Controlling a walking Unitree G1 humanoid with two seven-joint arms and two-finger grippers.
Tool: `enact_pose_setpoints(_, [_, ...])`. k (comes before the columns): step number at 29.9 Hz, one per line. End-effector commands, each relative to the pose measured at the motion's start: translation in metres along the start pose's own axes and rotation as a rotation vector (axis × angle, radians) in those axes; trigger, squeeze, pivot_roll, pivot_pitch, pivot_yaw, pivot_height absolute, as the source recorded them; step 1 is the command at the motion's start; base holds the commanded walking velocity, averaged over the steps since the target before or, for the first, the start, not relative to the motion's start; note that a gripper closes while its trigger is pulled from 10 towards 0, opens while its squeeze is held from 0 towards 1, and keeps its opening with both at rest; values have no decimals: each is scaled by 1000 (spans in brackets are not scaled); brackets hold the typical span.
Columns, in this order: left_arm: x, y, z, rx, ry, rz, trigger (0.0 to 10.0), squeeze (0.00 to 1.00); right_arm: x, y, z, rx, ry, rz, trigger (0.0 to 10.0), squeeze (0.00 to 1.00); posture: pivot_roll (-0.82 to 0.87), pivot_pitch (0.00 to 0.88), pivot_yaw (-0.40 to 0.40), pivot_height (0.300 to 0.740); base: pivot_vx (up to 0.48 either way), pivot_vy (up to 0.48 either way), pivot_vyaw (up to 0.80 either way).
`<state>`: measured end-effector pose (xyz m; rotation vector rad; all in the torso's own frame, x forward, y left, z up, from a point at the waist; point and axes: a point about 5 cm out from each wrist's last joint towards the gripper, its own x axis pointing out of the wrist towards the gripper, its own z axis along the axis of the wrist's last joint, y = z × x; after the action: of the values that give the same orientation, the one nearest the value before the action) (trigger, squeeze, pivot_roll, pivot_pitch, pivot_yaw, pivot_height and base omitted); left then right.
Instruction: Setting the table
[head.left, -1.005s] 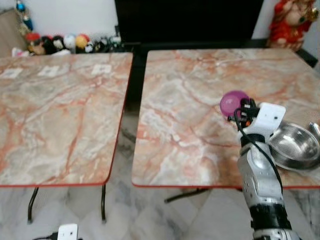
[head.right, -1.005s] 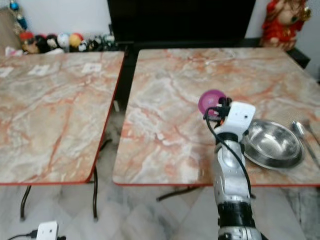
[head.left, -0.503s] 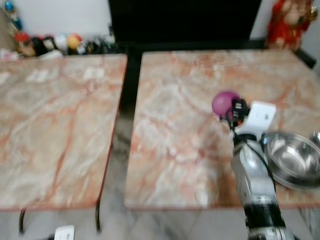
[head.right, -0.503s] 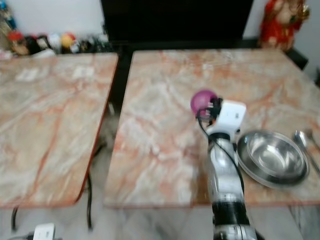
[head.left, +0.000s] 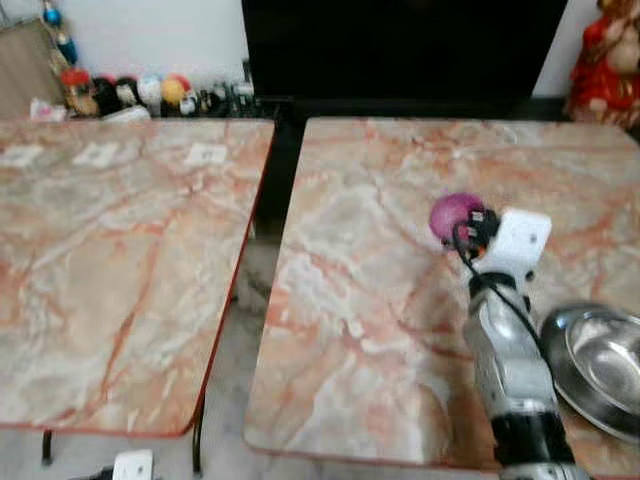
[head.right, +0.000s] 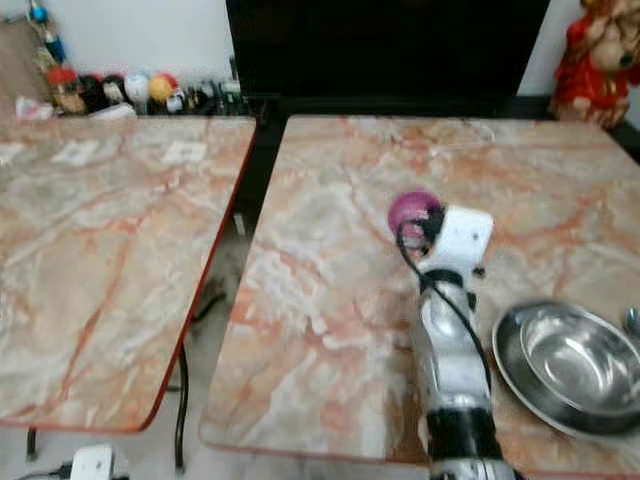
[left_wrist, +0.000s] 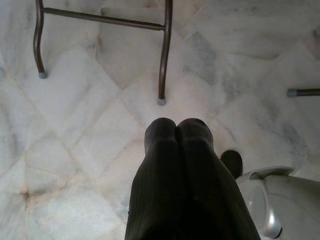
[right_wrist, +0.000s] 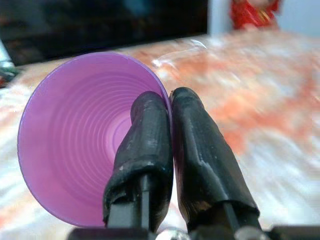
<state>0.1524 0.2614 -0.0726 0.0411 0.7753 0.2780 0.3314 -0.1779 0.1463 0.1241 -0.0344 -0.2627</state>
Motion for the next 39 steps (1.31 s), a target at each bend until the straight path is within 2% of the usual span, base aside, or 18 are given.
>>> enact_pose_setpoints(1, [-1, 0, -3, 1, 14, 0, 10000, 0, -2, 0, 12, 42, 13, -61, 10000, 0, -2, 31, 16, 740, 0, 0, 0])
enact_pose_setpoints(3, [-1, 0, -3, 2, 14, -1, 10000, 0, -7, 3, 19, 61, 35, -82, 10000, 0, -2, 31, 16, 740, 0, 0, 0])
enact_pose_setpoints(7, [0, -1, -2, 3, 13, -1, 10000, 0, -12, 8, 25, 16, 68, -70, 10000, 0, -2, 30, 13, 740, 0, 0, 0])
enact_pose_setpoints(12, [0, -4, -3, 23, 18, -18, 10000, 0, -23, 3, 32, 21, 190, -125, 10000, 0, -15, 31, 12, 740, 0, 0, 0])
enact_pose_setpoints(15, [-1, -6, -4, 21, 18, -22, 10000, 0, -27, 5, 30, 87, 266, -130, 10000, 0, -16, 30, 9, 740, 0, 0, 0])
enact_pose_setpoints(17, [0, -6, -4, 20, 17, -22, 10000, 0, -27, 4, 30, 80, 271, -132, 10000, 0, -14, 30, 8, 740, 0, 0, 0])
enact_pose_setpoints(23, [-1, -6, -4, 20, 19, -19, 10000, 0, -28, -9, 13, 196, 384, -230, 10000, 0, -10, 30, 7, 740, 0, 0, 0])
enact_pose_setpoints(27, [-1, -5, -5, 21, 20, -19, 10000, 0, -29, -12, 12, 209, 403, -248, 10000, 0, -10, 33, 10, 740, 0, 0, 0])
enact_pose_setpoints(35, [-1, -5, -5, 24, 20, -20, 10000, 0, -26, -8, 8, 200, 428, -201, 10000, 0, -9, 31, 12, 740, 0, 0, 0])
enact_pose_setpoints(39, [-1, -4, -5, 25, 19, -18, 10000, 0, -25, -12, 3, 191, 442, -231, 10000, 0, -7, 33, 13, 740, 0, 0, 0])
